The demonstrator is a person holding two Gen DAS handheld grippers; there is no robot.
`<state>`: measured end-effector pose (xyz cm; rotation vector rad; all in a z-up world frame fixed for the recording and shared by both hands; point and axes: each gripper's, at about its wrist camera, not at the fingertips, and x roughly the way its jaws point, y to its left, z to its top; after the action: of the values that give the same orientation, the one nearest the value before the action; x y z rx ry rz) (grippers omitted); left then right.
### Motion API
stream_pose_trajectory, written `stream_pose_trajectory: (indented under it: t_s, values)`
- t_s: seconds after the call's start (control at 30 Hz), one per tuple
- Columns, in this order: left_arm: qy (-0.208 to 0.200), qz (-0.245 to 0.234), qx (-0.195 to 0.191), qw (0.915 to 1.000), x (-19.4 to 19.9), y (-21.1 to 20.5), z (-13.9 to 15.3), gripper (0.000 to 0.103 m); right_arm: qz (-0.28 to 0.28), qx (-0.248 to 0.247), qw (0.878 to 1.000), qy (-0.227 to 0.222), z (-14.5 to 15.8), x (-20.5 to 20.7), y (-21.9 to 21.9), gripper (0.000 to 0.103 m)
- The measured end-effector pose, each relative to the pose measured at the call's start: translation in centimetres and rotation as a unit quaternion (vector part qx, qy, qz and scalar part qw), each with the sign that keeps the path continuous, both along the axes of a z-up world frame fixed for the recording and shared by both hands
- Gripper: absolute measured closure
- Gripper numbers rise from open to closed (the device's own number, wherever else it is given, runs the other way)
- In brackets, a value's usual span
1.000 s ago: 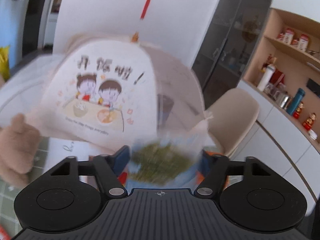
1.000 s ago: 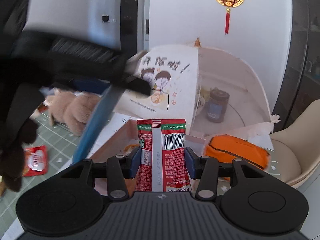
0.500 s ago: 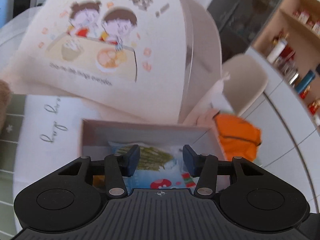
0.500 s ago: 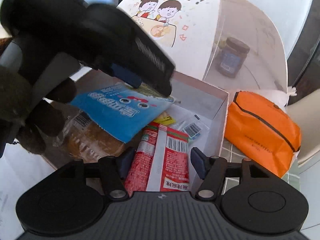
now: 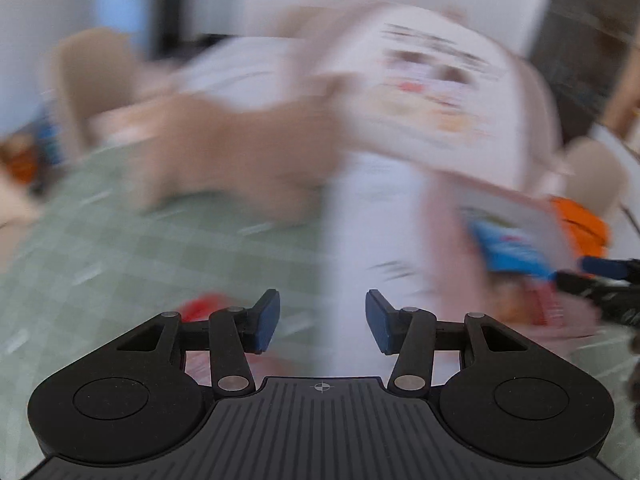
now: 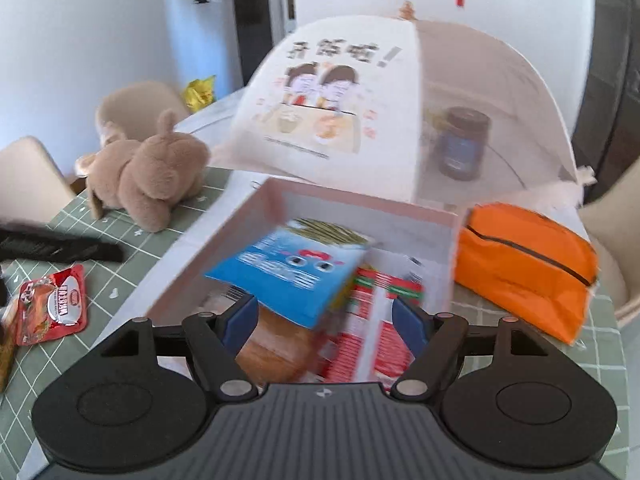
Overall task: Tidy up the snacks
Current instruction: 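Move the right tool to the red roast-duck pouch while the left tool reaches the wrapped bread stick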
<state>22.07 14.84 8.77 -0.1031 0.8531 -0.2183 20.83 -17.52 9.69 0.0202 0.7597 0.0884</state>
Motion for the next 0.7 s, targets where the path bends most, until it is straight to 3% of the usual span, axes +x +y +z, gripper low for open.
stream_pose_trajectory:
  t_s: [0.13,0.27,0.43,0.57,0.7]
  values:
    - [0.022,0.127,0.020,0.9915,-4.0,7.8,-0.6,0.051,0.065,0.019,0.998,-0.009,0.7,0.4,4.2,0.029]
    - [0.060,0.190,0.033,0.9794,-6.9,11.9,-2.6,0.051,0.149,0.029,0.988,-0.008,0.4,1.3,10.8,0.027]
    - [0.057,0.198,-0.019,0.9784,-9.6,13.9,-3.5,0.051,0.246,0.041,0.968,0.024,-1.4,1.5,20.2,0.024]
    - [0.027,0.225,-0.021,0.9738,-9.5,16.2,-1.8,0.051,0.296,0.087,0.949,0.069,-3.1,0.0,26.3,0.024]
    - [0.018,0.196,-0.027,0.9801,-7.8,16.6,-0.7,0.051,0.328,0.075,0.939,0.073,-4.7,-1.7,31.8,0.024]
